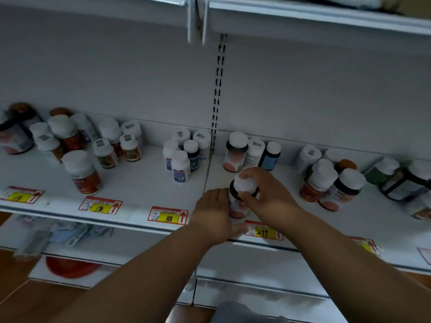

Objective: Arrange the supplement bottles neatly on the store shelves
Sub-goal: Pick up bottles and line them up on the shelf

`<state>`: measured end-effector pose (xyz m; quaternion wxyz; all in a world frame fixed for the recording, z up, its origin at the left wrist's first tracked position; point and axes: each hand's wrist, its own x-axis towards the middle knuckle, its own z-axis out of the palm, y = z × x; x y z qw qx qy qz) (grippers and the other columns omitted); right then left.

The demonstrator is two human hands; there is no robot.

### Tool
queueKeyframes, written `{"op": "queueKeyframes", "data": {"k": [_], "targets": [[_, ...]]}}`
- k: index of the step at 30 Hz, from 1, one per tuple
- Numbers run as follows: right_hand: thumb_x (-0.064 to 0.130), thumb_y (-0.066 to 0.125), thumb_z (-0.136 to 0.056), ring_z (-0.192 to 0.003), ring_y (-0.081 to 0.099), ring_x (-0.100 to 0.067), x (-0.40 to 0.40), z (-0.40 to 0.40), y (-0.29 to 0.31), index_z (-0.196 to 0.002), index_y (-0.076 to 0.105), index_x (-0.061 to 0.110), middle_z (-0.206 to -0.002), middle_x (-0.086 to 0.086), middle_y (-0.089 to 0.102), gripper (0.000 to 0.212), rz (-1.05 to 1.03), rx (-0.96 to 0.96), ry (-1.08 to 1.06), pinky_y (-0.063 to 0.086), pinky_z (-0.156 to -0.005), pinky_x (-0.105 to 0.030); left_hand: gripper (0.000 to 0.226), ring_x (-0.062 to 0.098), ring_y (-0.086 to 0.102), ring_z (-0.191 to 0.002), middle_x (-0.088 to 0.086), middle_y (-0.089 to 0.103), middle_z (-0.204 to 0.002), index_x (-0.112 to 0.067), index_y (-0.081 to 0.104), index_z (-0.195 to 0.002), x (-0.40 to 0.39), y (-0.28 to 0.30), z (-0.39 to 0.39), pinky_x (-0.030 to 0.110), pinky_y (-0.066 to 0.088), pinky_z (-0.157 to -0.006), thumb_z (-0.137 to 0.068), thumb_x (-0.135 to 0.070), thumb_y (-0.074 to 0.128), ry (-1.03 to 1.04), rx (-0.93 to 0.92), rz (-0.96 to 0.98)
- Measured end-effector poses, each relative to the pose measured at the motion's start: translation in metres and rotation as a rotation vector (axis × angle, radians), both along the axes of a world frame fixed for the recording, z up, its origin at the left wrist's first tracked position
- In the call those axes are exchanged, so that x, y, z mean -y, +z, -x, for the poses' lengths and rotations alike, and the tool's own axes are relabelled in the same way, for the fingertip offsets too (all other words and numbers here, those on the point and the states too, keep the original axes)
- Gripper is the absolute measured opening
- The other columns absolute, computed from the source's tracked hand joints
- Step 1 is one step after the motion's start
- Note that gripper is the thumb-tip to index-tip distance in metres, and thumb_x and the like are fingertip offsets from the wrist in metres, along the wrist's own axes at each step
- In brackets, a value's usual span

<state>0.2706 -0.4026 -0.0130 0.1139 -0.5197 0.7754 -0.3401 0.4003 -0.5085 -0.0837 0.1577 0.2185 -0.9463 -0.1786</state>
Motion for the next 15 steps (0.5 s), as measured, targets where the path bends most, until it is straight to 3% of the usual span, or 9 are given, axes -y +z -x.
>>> {"op": "queueKeyframes", "data": {"k": [3, 7, 12, 15], "targets": [[0.025, 0.064, -0.089, -0.104, 0.045, -0.005, -0.006, 0.005, -0.002, -0.118, 0.048, 0.031, -0.116, 0.015, 0.045, 0.033, 0.000, -0.026, 0.010, 0.034, -0.078, -0.016, 0.090, 0.029, 0.053, -0.103, 0.010, 0.059, -0.110, -0.003, 0.055, -0.121, -0.007, -0.002, 0.007, 0.036, 0.042, -0.090, -0.066, -0.073, 0.066, 0.017, 0.002, 0.047], [0.023, 0.063, -0.089, -0.102, 0.045, -0.007, -0.005, 0.005, -0.002, -0.118, 0.048, 0.029, -0.114, 0.014, 0.044, 0.033, -0.001, -0.039, 0.013, 0.031, -0.072, -0.008, 0.088, 0.030, 0.054, -0.101, 0.010, 0.059, -0.106, -0.002, 0.057, -0.117, -0.007, -0.002, 0.006, 0.036, 0.043, -0.088, -0.066, -0.073, 0.066, 0.025, 0.014, 0.045], [0.041, 0.060, -0.087, -0.103, 0.042, 0.002, -0.006, 0.001, 0.002, -0.117, 0.042, 0.042, -0.116, 0.019, 0.043, 0.035, 0.023, 0.039, -0.031, 0.032, -0.079, -0.005, 0.100, 0.023, 0.044, -0.120, 0.005, 0.050, -0.130, -0.011, 0.042, -0.138, 0.002, 0.007, 0.000, 0.030, 0.032, -0.102, -0.067, -0.079, 0.060, -0.009, 0.112, -0.014], [0.046, 0.048, -0.091, -0.105, 0.044, 0.003, -0.006, -0.003, 0.009, -0.117, 0.043, 0.045, -0.115, 0.021, 0.046, 0.027, 0.220, 0.073, -0.184, 0.038, -0.091, -0.016, 0.104, 0.028, 0.039, -0.131, 0.010, 0.044, -0.142, -0.008, 0.035, -0.145, 0.009, 0.022, -0.015, 0.034, 0.029, -0.109, -0.069, -0.070, 0.068, -0.010, 0.056, -0.067]]}}
